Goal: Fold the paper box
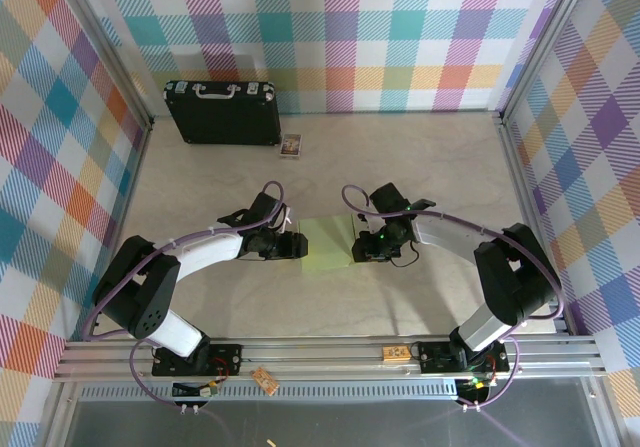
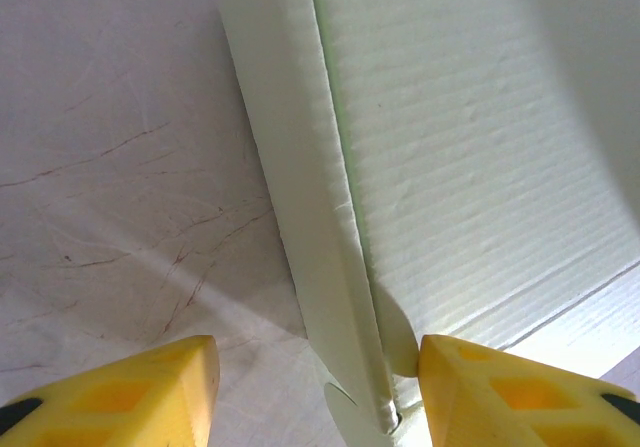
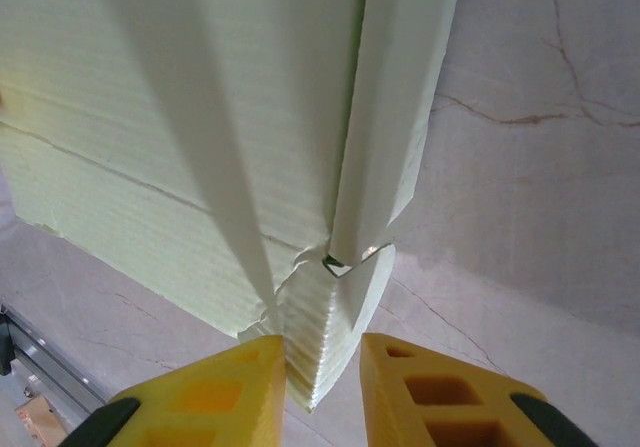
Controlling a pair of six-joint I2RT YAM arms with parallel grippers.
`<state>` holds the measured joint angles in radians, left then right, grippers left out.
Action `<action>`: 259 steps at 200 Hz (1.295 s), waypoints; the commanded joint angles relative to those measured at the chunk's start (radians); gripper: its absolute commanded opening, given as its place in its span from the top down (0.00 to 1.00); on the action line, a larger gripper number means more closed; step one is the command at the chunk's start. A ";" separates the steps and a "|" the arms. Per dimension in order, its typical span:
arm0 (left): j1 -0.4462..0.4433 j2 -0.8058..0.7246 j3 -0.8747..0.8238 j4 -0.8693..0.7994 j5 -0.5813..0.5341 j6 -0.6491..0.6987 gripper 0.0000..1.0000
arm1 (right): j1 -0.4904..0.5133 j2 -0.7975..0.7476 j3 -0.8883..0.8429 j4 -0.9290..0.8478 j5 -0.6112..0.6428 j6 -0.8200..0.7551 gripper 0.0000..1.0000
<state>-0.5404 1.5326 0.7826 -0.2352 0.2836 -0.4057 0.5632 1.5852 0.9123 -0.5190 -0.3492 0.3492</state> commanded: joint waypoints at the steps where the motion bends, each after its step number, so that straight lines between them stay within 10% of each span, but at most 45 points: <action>1: 0.013 0.034 -0.017 -0.052 -0.012 0.014 0.45 | 0.003 0.016 0.005 0.002 -0.021 -0.022 0.74; 259: 0.021 0.048 -0.008 -0.052 0.006 0.019 0.49 | 0.003 -0.020 -0.044 0.073 0.013 -0.083 0.70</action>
<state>-0.5274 1.5436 0.7826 -0.2295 0.3244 -0.4019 0.5632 1.5417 0.8898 -0.4652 -0.3290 0.2871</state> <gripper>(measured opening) 0.512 0.307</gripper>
